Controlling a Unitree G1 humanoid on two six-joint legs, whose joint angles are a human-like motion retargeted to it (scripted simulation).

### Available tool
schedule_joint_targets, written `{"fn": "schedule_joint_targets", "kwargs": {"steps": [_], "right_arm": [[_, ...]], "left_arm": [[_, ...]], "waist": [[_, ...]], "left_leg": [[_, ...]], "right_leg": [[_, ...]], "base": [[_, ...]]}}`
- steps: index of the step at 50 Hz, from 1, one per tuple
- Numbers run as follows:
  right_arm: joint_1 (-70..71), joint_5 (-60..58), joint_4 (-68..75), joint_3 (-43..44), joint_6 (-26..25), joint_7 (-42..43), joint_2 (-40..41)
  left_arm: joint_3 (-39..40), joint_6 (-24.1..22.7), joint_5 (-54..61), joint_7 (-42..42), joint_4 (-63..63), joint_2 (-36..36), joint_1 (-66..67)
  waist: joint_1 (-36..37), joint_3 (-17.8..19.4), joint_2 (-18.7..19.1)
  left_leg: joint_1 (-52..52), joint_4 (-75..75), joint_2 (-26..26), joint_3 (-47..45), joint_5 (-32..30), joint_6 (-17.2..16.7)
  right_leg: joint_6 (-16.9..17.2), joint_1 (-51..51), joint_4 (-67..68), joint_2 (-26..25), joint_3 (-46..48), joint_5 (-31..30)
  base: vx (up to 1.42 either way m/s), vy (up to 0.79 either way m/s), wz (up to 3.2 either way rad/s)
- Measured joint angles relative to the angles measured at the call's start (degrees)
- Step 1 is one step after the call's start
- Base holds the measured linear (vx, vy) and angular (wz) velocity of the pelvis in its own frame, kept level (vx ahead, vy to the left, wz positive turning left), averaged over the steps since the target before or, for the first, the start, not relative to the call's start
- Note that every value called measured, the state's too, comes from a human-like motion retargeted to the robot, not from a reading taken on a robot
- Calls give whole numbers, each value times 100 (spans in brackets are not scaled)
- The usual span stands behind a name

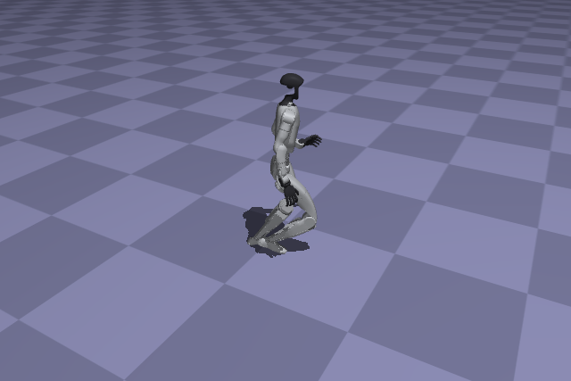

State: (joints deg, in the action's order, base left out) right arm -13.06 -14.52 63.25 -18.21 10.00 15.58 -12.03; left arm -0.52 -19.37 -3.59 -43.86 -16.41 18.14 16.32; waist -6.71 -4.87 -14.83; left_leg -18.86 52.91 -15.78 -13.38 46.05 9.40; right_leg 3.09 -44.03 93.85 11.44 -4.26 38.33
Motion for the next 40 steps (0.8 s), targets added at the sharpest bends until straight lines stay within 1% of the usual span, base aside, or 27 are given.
{"fn": "schedule_joint_targets", "kwargs": {"steps": [2, 5, 7, 9, 11, 13, 15, 17, 18, 20, 22, 25, 26, 28, 29, 30, 32, 33, 35, 38, 40], "right_arm": [[-489, 89, 283, 143, 7, -140, -141], [-1130, 314, 453, 407, -11, -257, -358], [-1366, 490, 463, 575, -53, -216, -445], [-1403, 615, 444, 666, -61, -105, -503], [-1212, 675, 371, 687, -68, 53, -538], [-700, 632, 237, 657, -91, 265, -565], [111, 473, 11, 539, -106, 511, -584], [1258, 400, -390, 393, -129, 739, -535], [1709, 435, -742, 334, -83, 819, -527], [2399, 601, -1714, 262, 57, 929, -556], [2705, 812, -2861, 197, 292, 906, -639], [2679, 1084, -4323, 100, 685, 636, -755], [2576, 1108, -4661, 83, 770, 538, -774], [2336, 1095, -5156, 64, 892, 386, -794], [2187, 1046, -5241, 58, 920, 353, -780], [2027, 985, -5266, 51, 938, 336, -757], [1562, 804, -5053, 46, 840, 336, -677], [1298, 692, -4812, 40, 742, 354, -617], [856, 439, -3997, 37, 495, 423, -421], [382, 255, -2203, 50, 295, 395, -154], [-31, 260, -1242, 88, 237, 247, -175]], "left_arm": [[42, -173, 11, 19, 410, 117, -236], [2, -483, 9, 125, 1036, 260, -451], [-84, -631, 22, 221, 1401, 355, -493], [-187, -717, 63, 315, 1661, 415, -452], [-329, -737, 127, 447, 1796, 416, -323], [-481, -632, 211, 630, 1748, 388, -104], [-641, -412, 222, 840, 1460, 336, 180], [-702, -158, 249, 1172, 1032, 254, 410], [-742, -79, 256, 1344, 875, 230, 627], [-765, -14, 345, 1702, 742, 257, 1180], [-693, -60, 550, 1994, 797, 359, 1821], [-471, -222, 849, 2283, 843, 344, 2616], [-411, -246, 923, 2288, 842, 286, 2783], [-316, -273, 1019, 2209, 862, 139, 3018], [-286, -288, 1017, 2128, 873, 65, 3062], [-262, -306, 998, 2038, 883, -6, 3082], [-187, -330, 838, 1730, 883, -110, 2899], [-142, -324, 718, 1542, 851, -145, 2711], [-64, -216, 408, 1059, 631, -129, 2036], [-55, -39, 98, 412, 232, -48, 730], [-24, -8, 93, 249, 265, 18, 103]], "waist": [[-69, -66, 376], [-140, -245, 823], [-69, -310, 1071], [36, -305, 1219], [176, -247, 1284], [371, -122, 1328], [600, 9, 1318], [856, 26, 1323], [964, -6, 1273], [1062, -73, 1019], [1051, -148, 604], [986, -413, 186], [910, -507, 93], [732, -652, -68], [655, -674, -108], [586, -676, -130], [438, -632, -178], [363, -576, -198], [243, -399, -207], [-7, -240, -232], [-129, -216, -96]], "left_leg": [[559, -271, 345, 201, -433, -462], [984, -315, 849, 399, -1443, -1123], [999, 211, 1226, 452, -1992, -1403], [960, 1018, 1553, 433, -2378, -1501], [867, 1978, 1844, 363, -2571, -1447], [620, 3046, 2195, 287, -2511, -1232], [162, 4081, 2601, 179, -2145, -795], [-708, 4758, 3013, 136, -1536, -334], [-1111, 4873, 3064, 102, -1255, -155], [-1799, 4628, 2837, -39, -920, 62], [-2164, 3664, 2277, -314, -907, 60], [-2458, 1692, 1459, -645, -1186, -274], [-2458, 1061, 1157, -701, -1308, -379], [-2378, 64, 582, -745, -1456, -470], [-2369, -16, 415, -738, -1389, -422], [-2385, 79, 304, -725, -1264, -343], [-2286, 489, 87, -647, -842, 1], [-2213, 748, -4, -607, -562, 203], [-1951, 1102, -119, -489, 26, 531], [-1231, 766, -291, -293, 301, 560], [-469, 198, -344, -98, 215, 408]], "right_leg": [[-48, -77, -1040, -477, 255, 58], [19, -64, -2662, -1173, 430, -3], [-18, 8, -3280, -1574, 526, -13], [-177, 59, -3212, -1812, 626, 70], [-443, 105, -2694, -1934, 709, 317], [-773, 220, -2151, -2019, 789, 716], [-1012, 389, -1793, -2060, 807, 1142], [-1068, 526, -1971, -2198, 745, 1167], [-1017, 665, -2067, -2213, 650, 1167], [-781, 1050, -2224, -2044, 379, 1124], [-355, 1543, -2457, -1641, 95, 745], [385, 1981, -2673, -1104, -64, -352], [571, 2032, -2589, -907, -62, -657], [849, 2097, -2261, -545, -76, -1127], [916, 2105, -1961, -419, -72, -1242], [958, 2104, -1614, -317, -59, -1314], [951, 1991, -764, -69, -36, -1261], [897, 1877, -299, 71, -21, -1153], [673, 1490, 510, 253, -34, -851], [237, 537, 976, 439, -160, -275], [42, 39, 640, 358, -159, 45]], "base": [[17, -6, -18], [11, -10, -2], [2, -9, -15], [-6, -6, -23], [-8, -4, -29], [-7, -4, -34], [-7, -4, -43], [-8, -2, -61], [-3, 2, -43], [4, 5, -3], [8, 8, 28], [7, 9, 28], [4, 9, 41], [0, 8, 36], [-4, 5, 17], [0, 0, 0], [-1, 3, -10], [-2, 6, -33], [-2, 5, -47], [-2, 2, -39], [7, 3, -46]]}}
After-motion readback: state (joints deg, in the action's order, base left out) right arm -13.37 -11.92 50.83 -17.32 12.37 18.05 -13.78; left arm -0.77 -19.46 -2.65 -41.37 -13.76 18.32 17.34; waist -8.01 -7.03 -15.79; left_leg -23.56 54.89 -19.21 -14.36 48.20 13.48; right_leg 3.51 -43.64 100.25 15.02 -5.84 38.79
